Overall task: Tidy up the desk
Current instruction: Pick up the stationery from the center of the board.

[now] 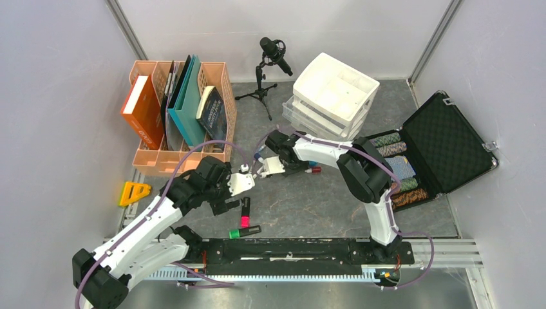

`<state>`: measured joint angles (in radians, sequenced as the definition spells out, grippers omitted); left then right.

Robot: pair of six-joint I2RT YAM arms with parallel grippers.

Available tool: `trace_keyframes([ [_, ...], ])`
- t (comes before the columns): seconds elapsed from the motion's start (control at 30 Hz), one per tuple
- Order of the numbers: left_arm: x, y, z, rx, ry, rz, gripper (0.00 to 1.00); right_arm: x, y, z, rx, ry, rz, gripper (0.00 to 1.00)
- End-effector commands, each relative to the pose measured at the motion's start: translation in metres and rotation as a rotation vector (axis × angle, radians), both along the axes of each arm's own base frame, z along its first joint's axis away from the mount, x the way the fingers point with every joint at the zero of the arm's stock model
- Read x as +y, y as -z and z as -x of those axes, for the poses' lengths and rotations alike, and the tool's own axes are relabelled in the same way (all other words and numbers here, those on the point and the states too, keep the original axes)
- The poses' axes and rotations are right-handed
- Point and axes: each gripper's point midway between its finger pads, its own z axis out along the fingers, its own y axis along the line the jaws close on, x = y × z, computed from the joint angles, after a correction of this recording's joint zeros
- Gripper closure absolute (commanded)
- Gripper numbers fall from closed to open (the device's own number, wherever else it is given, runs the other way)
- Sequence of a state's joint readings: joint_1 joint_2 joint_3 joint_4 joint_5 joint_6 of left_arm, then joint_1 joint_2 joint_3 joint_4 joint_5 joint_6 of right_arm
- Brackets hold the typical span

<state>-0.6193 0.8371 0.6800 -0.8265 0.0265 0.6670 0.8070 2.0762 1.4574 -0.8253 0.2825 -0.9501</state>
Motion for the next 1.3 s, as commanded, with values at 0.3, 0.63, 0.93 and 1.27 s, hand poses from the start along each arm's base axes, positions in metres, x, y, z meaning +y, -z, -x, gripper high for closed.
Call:
trace_keyframes([
  [0.3, -0.005, -0.017, -0.009, -0.063, -0.036, 0.058, 0.0, 0.049, -0.068, -0.011, -0.08, -0.006, -0.262, 0.94],
  [0.63, -0.017, -0.034, -0.009, -0.057, -0.065, 0.143, 0.0, 0.082, -0.189, -0.029, -0.216, 0.127, -0.556, 1.0],
  [0.93, -0.022, -0.04, -0.015, -0.074, -0.06, 0.163, 0.0, 0.034, -0.267, -0.071, -0.494, 0.29, -0.622, 1.0],
  [1.27, -0.027, -0.04, -0.017, -0.063, -0.055, 0.166, 0.0, -0.007, -0.248, -0.092, -0.466, 0.392, -0.586, 1.0],
])
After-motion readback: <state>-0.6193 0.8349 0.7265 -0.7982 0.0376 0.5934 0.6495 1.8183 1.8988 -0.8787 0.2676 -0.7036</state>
